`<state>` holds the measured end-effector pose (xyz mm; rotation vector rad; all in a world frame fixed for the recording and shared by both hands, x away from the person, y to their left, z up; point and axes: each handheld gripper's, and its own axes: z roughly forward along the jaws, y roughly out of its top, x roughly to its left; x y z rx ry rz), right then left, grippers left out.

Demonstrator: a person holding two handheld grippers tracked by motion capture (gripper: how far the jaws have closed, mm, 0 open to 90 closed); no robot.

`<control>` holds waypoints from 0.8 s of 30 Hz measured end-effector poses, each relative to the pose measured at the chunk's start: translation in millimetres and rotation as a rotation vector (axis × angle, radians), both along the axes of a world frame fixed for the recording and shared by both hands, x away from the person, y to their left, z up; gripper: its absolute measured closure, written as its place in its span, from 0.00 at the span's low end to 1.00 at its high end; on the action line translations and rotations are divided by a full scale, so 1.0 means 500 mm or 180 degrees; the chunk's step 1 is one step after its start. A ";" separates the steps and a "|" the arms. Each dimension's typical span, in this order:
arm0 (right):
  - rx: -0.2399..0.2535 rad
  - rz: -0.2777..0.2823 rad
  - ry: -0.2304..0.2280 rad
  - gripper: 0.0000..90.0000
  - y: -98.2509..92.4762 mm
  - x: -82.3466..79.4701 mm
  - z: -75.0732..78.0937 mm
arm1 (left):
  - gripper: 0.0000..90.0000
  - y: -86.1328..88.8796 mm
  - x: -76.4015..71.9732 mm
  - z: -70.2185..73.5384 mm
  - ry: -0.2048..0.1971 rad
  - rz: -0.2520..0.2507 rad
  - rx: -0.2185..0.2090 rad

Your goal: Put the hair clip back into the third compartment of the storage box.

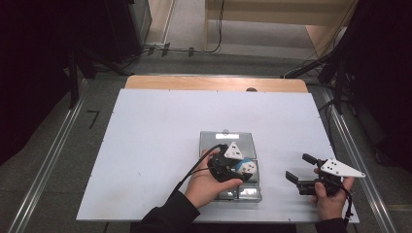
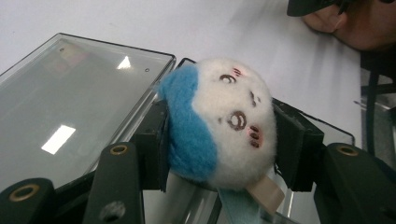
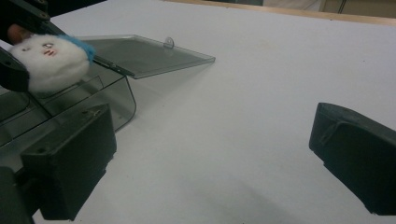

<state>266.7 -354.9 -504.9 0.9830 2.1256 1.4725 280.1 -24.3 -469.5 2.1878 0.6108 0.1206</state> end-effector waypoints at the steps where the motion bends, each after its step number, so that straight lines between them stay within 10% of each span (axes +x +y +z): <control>1: 0.0002 0.0002 0.0002 0.00 -0.001 0.000 0.000 | 0.50 -0.003 0.001 -0.001 -0.0006 0.0003 0.0021; 10: 0.0005 0.0004 0.0000 0.00 -0.001 0.000 0.000 | 0.33 -0.004 0.001 -0.001 -0.0072 0.0014 0.0022; 24: -0.0020 0.0000 -0.0001 0.00 0.001 0.001 0.000 | 0.45 0.066 0.000 0.021 -0.0014 0.0176 -0.0431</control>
